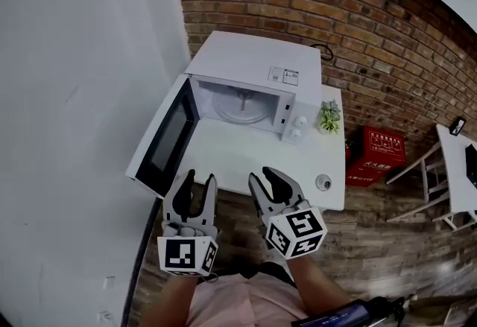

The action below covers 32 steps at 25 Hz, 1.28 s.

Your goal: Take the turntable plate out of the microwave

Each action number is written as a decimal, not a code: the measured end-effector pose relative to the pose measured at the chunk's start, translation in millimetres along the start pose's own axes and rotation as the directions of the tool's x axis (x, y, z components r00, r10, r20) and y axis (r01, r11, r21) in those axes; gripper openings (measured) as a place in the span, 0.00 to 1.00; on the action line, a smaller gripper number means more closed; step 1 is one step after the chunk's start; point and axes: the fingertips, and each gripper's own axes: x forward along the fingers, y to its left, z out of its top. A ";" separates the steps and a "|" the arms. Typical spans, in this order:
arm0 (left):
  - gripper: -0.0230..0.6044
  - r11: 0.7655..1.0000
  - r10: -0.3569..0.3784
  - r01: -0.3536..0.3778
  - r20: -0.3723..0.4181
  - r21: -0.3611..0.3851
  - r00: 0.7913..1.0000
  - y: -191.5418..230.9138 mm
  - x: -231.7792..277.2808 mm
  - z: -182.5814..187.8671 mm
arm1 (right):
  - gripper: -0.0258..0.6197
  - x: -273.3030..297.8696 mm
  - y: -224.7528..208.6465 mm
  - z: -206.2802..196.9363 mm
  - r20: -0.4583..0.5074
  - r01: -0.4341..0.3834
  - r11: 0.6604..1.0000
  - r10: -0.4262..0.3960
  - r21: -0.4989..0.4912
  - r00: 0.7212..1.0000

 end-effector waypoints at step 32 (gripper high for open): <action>0.29 0.999 -0.050 0.051 -0.151 0.002 0.987 64.3 226.2 -80.4 | 0.23 204.0 -127.5 -2.3 -0.089 -0.001 0.996 0.010 0.091 0.996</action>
